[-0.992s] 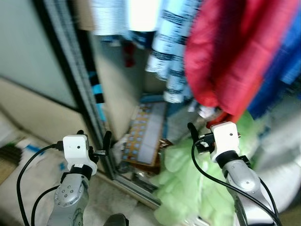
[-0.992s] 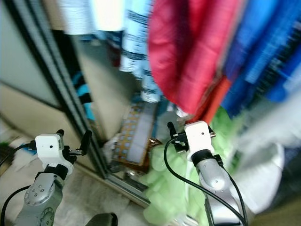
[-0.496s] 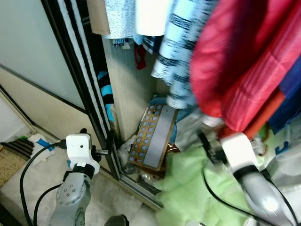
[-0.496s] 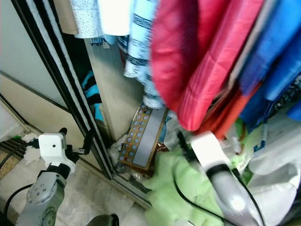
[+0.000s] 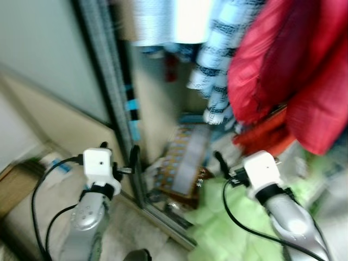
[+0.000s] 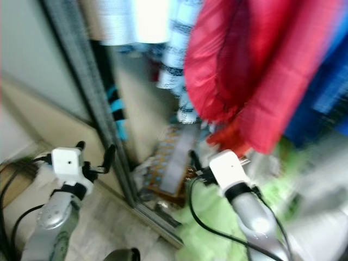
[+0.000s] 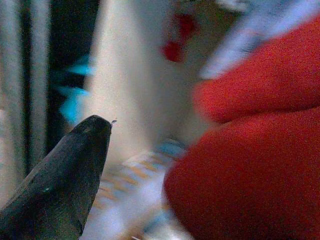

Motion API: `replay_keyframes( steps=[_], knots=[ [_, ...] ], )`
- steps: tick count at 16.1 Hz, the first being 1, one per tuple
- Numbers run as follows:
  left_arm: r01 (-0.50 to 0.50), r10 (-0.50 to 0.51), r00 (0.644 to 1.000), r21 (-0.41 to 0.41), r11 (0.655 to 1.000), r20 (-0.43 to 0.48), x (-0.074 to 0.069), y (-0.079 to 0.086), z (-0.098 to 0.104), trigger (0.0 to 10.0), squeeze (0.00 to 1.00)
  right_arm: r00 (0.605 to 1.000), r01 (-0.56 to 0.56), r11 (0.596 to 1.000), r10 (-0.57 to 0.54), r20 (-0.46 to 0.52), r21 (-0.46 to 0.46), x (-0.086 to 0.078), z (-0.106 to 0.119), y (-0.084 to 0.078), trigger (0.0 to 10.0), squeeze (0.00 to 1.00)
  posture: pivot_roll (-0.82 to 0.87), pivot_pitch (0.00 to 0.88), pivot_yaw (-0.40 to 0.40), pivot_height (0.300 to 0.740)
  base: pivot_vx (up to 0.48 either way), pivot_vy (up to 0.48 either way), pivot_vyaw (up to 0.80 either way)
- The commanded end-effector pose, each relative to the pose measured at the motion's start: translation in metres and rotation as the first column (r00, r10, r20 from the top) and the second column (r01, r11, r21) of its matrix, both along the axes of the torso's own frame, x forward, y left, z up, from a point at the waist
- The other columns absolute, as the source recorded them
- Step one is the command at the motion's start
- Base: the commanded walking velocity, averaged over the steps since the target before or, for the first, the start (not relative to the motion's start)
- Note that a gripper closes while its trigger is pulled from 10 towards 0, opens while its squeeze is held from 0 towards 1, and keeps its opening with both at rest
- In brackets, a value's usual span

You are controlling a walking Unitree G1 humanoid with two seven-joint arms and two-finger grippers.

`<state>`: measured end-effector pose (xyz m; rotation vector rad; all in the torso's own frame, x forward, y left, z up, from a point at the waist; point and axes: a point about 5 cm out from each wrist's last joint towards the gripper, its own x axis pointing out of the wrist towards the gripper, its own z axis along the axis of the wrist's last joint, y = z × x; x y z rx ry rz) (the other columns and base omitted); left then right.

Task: Clean up the room

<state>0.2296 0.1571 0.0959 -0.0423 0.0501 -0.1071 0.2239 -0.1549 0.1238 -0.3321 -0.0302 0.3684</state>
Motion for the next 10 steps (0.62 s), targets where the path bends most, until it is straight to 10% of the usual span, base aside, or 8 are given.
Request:
replay_keyframes(
  steps=[1, 10],
  knots=[
    [-0.008, 0.008, 1.000, 0.004, 1.000, -0.004, 0.000, 0.000, -0.001, 10.0, 0.00, 0.998, -0.044, 0.999, 0.045, -0.044, 0.023, 0.002, -0.004, 0.004, 10.0, 0.00, -0.06, 0.000, -0.005, 0.740, 0.000, 0.000, 0.80],
    [-0.081, 0.079, 0.995, -0.026, 0.996, -0.059, 0.000, 0.008, -0.011, 10.0, 0.00, 0.994, 0.025, 0.984, -0.006, -0.110, 0.174, 0.021, -0.012, 0.011, 10.0, 0.00, -0.05, 0.000, 0.006, 0.740, 0.000, 0.000, 0.80]
  ],
)
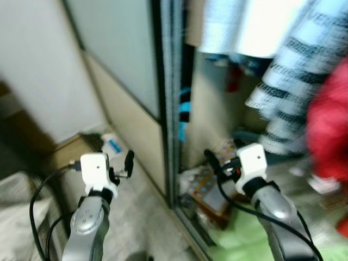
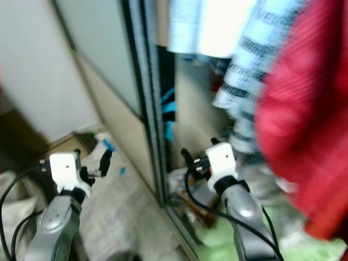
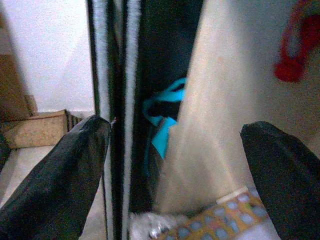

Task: Clean up the room

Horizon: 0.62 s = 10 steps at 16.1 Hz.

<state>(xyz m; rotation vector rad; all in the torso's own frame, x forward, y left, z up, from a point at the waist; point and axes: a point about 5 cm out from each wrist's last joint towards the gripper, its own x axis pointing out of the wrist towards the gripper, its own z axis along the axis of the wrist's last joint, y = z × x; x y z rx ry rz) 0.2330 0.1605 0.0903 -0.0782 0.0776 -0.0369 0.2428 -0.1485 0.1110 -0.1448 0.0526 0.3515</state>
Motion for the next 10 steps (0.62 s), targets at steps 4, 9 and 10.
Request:
replay_keyframes(
  steps=[4, 9, 10],
  knots=[
    [-0.040, 0.040, 0.999, -0.010, 0.999, -0.028, -0.004, 0.005, -0.006, 10.0, 0.00, 0.999, -0.045, 0.999, 0.045, -0.002, 0.027, 0.005, 0.002, 0.009, 10.0, 0.00, -0.03, 0.000, -0.016, 0.740, 0.000, 0.000, 0.51],
    [-0.115, 0.115, 0.993, -0.020, 0.993, -0.002, -0.014, 0.006, -0.007, 10.0, 0.00, 0.990, -0.144, 0.989, 0.144, 0.009, 0.021, 0.020, 0.006, 0.022, 10.0, 0.00, 0.03, 0.000, -0.096, 0.740, 0.000, 0.000, 0.00],
    [-0.122, 0.122, 0.993, -0.015, 0.992, 0.000, -0.014, 0.006, -0.007, 10.0, 0.00, 0.988, -0.154, 0.988, 0.154, 0.014, 0.023, 0.023, 0.007, 0.026, 10.0, 0.00, 0.04, 0.000, -0.097, 0.740, 0.000, 0.000, 0.00]
  ],
)
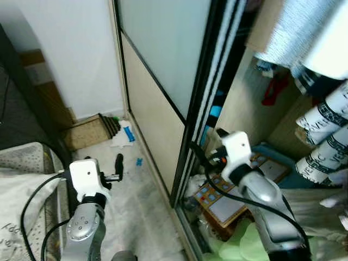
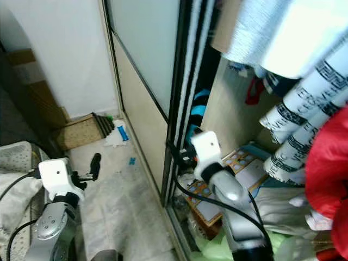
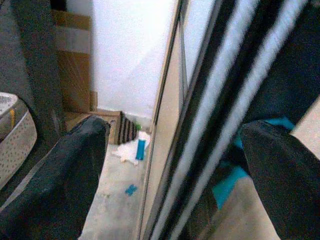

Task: Clean up the room

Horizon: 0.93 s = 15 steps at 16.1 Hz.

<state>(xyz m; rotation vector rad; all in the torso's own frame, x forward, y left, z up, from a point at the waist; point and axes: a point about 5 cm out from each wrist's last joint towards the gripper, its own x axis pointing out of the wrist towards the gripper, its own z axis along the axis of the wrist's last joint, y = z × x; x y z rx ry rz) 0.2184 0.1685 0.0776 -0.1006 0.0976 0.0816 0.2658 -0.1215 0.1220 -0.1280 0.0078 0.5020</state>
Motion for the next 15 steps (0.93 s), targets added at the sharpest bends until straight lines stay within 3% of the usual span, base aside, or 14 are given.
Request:
replay_keyframes(
  steps=[1, 5, 7, 10, 12, 15],
  knots=[
    [-0.006, 0.006, 1.000, 0.009, 1.000, 0.029, 0.001, -0.002, 0.006, 10.0, 0.00, 1.000, -0.008, 1.000, 0.008, -0.015, 0.001, 0.000, -0.005, 0.002, 10.0, 0.00, 0.04, 0.000, -0.097, 0.740, 0.000, 0.000, 0.00],
    [0.016, -0.017, 0.999, 0.026, 1.000, 0.042, 0.007, -0.005, 0.008, 10.0, 0.00, 1.000, -0.014, 1.000, 0.014, -0.012, 0.001, -0.002, -0.009, 0.006, 10.0, 0.00, 0.03, 0.000, -0.071, 0.740, 0.000, 0.000, 0.00],
    [0.028, -0.028, 0.999, 0.028, 0.999, 0.022, 0.006, -0.006, -0.001, 10.0, 0.00, 1.000, 0.004, 1.000, -0.005, -0.023, -0.008, -0.002, -0.018, 0.003, 10.0, 0.00, 0.02, 0.000, -0.049, 0.740, 0.000, 0.000, 0.00],
    [0.041, -0.045, 0.996, 0.060, 0.997, 0.079, 0.028, -0.001, 0.017, 10.0, 0.00, 0.999, 0.024, 1.000, -0.025, 0.038, 0.018, 0.017, -0.003, 0.007, 10.0, 0.00, 0.03, 0.000, -0.030, 0.740, 0.000, 0.000, 0.00],
    [0.034, -0.038, 0.997, 0.064, 0.997, 0.066, 0.039, 0.004, 0.009, 10.0, 0.00, 0.995, 0.097, 0.995, -0.097, 0.018, 0.013, 0.028, -0.013, 0.002, 10.0, 0.00, 0.01, 0.000, -0.044, 0.740, 0.000, 0.000, 0.00],
    [0.054, -0.059, 0.995, 0.055, 0.997, 0.083, 0.037, -0.005, 0.009, 10.0, 0.00, 0.994, 0.097, 0.995, -0.098, 0.040, 0.018, 0.027, -0.010, 0.002, 10.0, 0.00, 0.01, 0.000, -0.043, 0.740, 0.000, 0.000, 0.00]
  ],
)
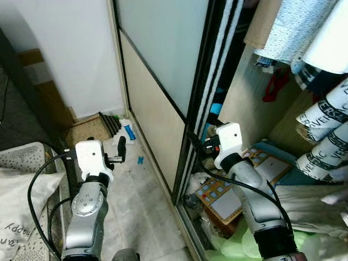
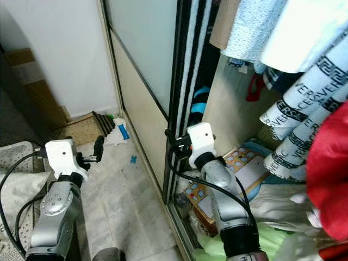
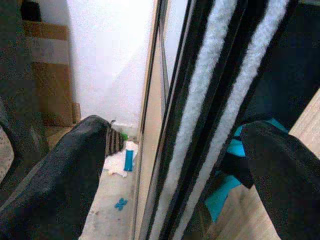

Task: Clean up the room

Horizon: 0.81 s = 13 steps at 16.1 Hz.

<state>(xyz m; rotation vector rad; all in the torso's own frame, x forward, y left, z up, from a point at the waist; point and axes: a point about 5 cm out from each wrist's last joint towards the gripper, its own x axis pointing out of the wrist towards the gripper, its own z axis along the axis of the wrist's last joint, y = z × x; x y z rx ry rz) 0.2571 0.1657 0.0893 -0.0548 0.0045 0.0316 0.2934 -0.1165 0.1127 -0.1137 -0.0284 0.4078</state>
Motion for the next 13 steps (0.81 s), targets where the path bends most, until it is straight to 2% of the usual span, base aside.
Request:
replay_keyframes(
  steps=[1, 5, 8, 10, 12, 13],
  knots=[
    [-0.008, 0.008, 1.000, 0.005, 1.000, -0.015, -0.003, 0.001, -0.005, 10.0, 0.00, 0.999, 0.046, 0.999, -0.046, -0.012, 0.008, -0.002, -0.004, -0.007, 10.0, 0.00, 0.01, 0.000, -0.040, 0.740, 0.000, 0.000, 0.54],
    [-0.020, 0.020, 1.000, 0.021, 1.000, -0.017, 0.001, 0.010, -0.007, 10.0, 0.00, 0.998, 0.062, 0.998, -0.062, -0.002, 0.018, -0.003, -0.008, -0.005, 10.0, 0.00, 0.00, 0.000, -0.022, 0.740, 0.000, 0.000, 0.66],
    [0.013, -0.013, 1.000, 0.017, 1.000, -0.020, 0.000, 0.001, -0.007, 10.0, 0.00, 0.997, 0.073, 0.997, -0.073, 0.003, 0.029, 0.001, -0.005, -0.003, 10.0, 0.00, 0.00, 0.000, -0.020, 0.740, 0.000, 0.000, 0.00],
    [0.020, -0.019, 0.999, 0.008, 1.000, -0.031, -0.007, -0.003, -0.011, 10.0, 0.00, 0.997, 0.080, 0.996, -0.080, 0.014, 0.026, -0.002, -0.004, -0.004, 10.0, 0.00, 0.00, 0.000, -0.024, 0.740, 0.000, 0.000, 0.00],
    [0.014, -0.014, 0.999, 0.005, 1.000, -0.035, -0.008, -0.001, -0.012, 10.0, 0.00, 0.996, 0.085, 0.996, -0.086, 0.025, 0.019, -0.003, -0.003, -0.005, 10.0, 0.00, -0.01, 0.000, -0.022, 0.740, 0.000, 0.000, 0.00],
    [0.012, -0.012, 0.999, 0.004, 1.000, -0.036, -0.008, 0.000, -0.012, 10.0, 0.00, 0.996, 0.078, 0.997, -0.079, 0.032, 0.006, -0.004, -0.003, -0.004, 10.0, 0.00, -0.01, 0.000, -0.018, 0.740, 0.000, 0.000, 0.80]
  ],
)
